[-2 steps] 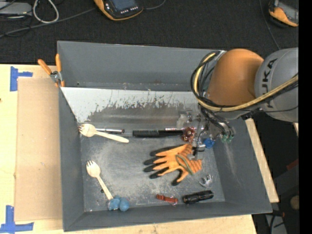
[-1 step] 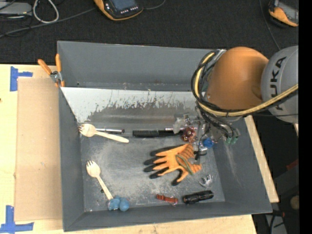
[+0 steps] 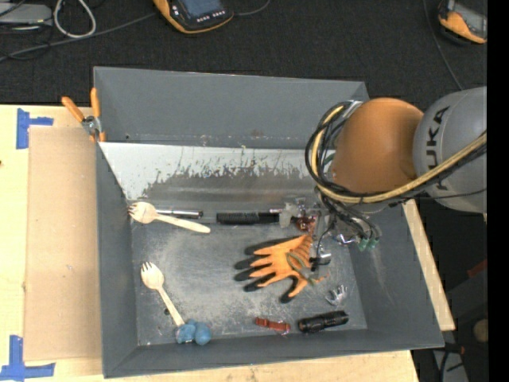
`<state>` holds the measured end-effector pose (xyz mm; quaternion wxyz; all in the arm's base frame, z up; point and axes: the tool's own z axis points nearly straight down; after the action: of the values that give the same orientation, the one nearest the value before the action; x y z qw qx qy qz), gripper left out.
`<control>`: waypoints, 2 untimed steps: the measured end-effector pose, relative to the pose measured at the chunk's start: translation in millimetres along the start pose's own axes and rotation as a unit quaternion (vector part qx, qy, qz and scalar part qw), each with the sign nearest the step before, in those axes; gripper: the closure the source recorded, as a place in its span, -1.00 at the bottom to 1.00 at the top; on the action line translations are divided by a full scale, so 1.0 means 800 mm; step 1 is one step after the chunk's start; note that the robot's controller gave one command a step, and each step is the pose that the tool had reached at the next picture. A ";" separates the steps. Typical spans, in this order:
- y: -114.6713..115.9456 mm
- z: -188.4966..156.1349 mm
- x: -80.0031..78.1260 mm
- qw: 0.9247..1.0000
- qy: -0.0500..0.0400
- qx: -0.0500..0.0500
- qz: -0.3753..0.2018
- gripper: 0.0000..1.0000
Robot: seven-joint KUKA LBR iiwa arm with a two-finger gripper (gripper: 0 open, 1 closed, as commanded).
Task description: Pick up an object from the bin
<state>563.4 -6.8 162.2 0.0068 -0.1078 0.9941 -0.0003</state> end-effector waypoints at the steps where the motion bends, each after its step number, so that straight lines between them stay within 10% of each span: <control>1: 0.000 0.061 0.008 0.998 0.001 0.000 -0.061 -1.00; 2: 0.002 0.110 0.027 0.998 0.004 -0.001 0.059 1.00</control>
Offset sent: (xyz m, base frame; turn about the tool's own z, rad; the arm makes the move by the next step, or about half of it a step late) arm -0.0208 -0.0033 -0.0884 0.1190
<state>543.1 -9.6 73.9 0.0025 -0.0491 0.9988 0.0006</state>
